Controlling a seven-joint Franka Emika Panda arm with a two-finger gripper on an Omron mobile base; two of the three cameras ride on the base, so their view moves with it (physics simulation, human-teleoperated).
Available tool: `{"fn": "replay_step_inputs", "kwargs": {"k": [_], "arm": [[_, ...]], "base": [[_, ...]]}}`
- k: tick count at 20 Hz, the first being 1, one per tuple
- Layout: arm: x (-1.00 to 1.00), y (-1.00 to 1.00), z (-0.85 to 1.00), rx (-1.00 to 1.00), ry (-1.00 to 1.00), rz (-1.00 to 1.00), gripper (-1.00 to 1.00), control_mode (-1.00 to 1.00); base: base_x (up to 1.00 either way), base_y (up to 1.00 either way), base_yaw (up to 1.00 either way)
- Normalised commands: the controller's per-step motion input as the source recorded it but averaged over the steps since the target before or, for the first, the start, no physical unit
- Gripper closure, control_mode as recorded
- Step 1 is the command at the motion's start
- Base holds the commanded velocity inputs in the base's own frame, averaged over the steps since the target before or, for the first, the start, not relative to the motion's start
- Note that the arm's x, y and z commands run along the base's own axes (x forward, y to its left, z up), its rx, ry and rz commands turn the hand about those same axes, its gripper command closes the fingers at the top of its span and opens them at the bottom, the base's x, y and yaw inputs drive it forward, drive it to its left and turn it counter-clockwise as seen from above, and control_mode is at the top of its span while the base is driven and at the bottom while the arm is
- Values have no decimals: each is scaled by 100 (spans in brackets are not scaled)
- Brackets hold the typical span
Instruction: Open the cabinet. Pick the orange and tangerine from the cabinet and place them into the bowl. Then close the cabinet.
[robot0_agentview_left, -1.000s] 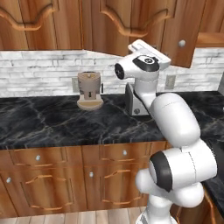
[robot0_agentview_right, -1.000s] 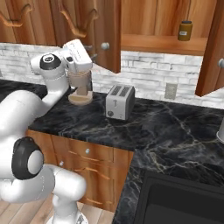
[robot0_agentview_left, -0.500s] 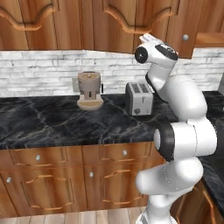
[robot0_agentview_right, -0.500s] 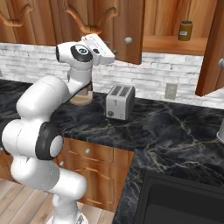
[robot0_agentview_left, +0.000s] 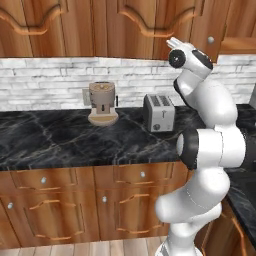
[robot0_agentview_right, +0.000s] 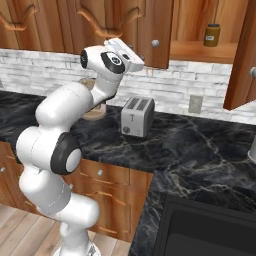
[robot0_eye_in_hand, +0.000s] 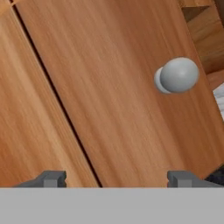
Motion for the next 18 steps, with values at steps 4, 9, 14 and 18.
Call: {"fn": "replay_step_inputs", "kwargs": {"k": [4, 9, 14, 18], "arm": [[31, -28, -3, 1, 0, 9, -100, -100], [36, -13, -2, 0, 0, 3, -100, -100], [12, -24, 0, 1, 0, 8, -100, -100], [37, -30, 0, 4, 0, 8, -100, -100]], "base": [[0, 0, 0], [0, 0, 0], [0, 0, 0], [0, 0, 0]]}}
